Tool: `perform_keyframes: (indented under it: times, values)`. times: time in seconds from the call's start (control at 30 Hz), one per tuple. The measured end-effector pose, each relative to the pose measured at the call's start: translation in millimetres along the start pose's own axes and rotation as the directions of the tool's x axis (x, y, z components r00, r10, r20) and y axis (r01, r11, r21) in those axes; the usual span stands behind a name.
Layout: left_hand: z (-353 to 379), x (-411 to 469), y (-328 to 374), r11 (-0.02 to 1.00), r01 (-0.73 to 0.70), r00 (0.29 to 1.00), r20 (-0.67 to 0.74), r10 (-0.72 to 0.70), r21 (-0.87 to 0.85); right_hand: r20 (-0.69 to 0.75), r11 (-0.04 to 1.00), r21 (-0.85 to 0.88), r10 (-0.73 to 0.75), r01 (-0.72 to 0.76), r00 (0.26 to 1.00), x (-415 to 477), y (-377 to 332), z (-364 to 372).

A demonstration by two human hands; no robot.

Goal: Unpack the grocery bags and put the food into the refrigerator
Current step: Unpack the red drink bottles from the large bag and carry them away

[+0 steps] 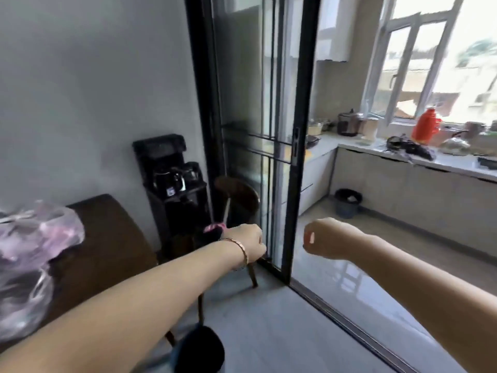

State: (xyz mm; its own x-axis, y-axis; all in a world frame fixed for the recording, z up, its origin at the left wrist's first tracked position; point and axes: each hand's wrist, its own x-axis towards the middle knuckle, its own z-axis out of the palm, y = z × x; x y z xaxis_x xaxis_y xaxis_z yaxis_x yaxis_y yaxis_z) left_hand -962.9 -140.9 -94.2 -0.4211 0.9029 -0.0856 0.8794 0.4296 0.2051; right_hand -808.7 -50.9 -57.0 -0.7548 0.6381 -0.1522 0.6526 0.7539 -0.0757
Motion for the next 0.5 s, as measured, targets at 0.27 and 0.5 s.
perform_keyframes:
  times: [0.27,0.5]
  values:
    - [-7.2,-16.8,-215.9,0.897,0.430,0.901,-0.016,-0.434,-0.096,0.082,0.924,-0.032,-0.377,0.381,0.923,155.7,-197.2,46.1]
    - [-5.7,-16.9,-344.4,0.730,0.662,0.730,-0.075,-0.679,-0.170,0.150,0.786,-0.052,-0.604,0.617,0.783,270.7,-320.6,61.2]
